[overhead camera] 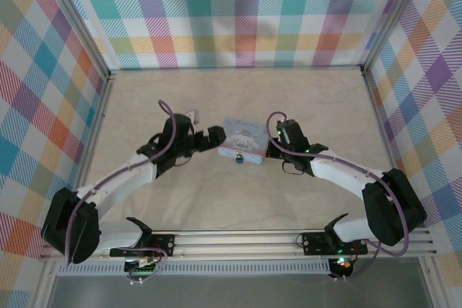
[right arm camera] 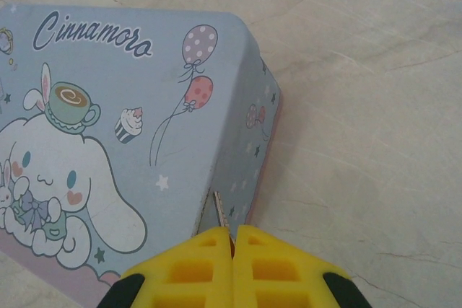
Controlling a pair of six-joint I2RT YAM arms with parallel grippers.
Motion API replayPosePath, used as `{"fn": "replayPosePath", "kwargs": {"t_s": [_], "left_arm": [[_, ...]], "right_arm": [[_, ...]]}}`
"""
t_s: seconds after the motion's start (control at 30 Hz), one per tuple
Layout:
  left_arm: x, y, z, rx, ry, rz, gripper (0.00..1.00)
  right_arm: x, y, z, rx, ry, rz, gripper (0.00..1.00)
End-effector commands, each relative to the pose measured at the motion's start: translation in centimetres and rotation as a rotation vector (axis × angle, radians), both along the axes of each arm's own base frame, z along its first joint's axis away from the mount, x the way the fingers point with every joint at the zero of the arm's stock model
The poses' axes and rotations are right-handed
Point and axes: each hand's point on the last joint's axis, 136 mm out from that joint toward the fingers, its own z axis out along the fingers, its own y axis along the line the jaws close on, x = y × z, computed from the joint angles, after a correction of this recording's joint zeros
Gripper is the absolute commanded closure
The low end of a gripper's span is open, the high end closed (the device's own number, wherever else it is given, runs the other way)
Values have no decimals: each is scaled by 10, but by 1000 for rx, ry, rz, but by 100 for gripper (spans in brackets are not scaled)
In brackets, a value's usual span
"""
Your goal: Unlock a padlock with a key
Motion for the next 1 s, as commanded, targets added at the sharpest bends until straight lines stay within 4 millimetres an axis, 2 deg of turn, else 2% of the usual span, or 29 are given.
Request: {"fn": "replayPosePath", "kwargs": {"t_s": [0.0, 0.07, 0.17, 0.3, 0.57, 0.7, 0.97], "left_arm": [[-19, -7, -2, -59, -159, -41, 0], [-29, -4, -3, -98, -252, -28, 0], [-38, -1, -18, -46, -280, -44, 0], [-43, -17, -28, -28, -308, -129, 0], [-33, -54, -53, 40, -342, -215, 0], [-26, -67, -68, 61, -349, -216, 0], [-16, -87, -82, 75, -369, -247, 0]], "right_arm": [[8, 14, 7, 50, -19, 13, 100], [10, 16, 7, 53, -17, 12, 100], [11, 18, 5, 55, -16, 13, 100], [12, 21, 3, 60, -7, 16, 100], [12, 25, 4, 59, -12, 19, 100], [11, 27, 5, 58, -13, 22, 100], [13, 32, 6, 58, -16, 32, 100]]}}
